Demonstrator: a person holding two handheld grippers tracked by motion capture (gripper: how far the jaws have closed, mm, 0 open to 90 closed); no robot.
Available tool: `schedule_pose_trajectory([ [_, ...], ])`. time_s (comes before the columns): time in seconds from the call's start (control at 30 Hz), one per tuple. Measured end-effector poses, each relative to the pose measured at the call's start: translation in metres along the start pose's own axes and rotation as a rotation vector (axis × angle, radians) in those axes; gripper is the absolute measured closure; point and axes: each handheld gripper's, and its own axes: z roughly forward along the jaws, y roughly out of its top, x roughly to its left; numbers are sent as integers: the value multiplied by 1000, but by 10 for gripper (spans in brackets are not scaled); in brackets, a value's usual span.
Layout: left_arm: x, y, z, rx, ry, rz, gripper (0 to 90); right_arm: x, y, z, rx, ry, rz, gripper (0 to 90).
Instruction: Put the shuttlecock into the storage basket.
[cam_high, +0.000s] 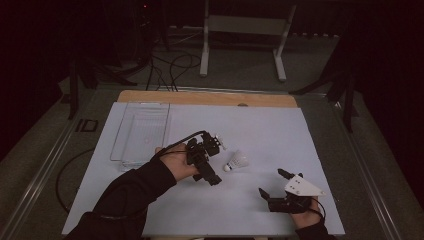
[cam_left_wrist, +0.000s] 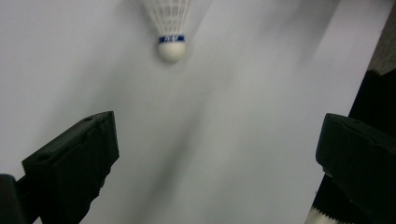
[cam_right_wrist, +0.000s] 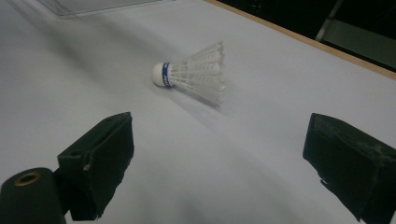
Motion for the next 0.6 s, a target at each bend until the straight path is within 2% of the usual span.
schedule_pose_trajectory([
  [0.43, 3, 20, 9, -63, -20, -12, 0, -1, 0, 0, -1, 3, 1, 88],
  [0.47, 3, 21, 10, -79, -8, -7, 0, -1, 0, 0, -1, 3, 1, 88],
  [0.6, 3, 25, 16, -101, -4, -7, 0, -1, 0, 0, 0, 4, 0, 88],
])
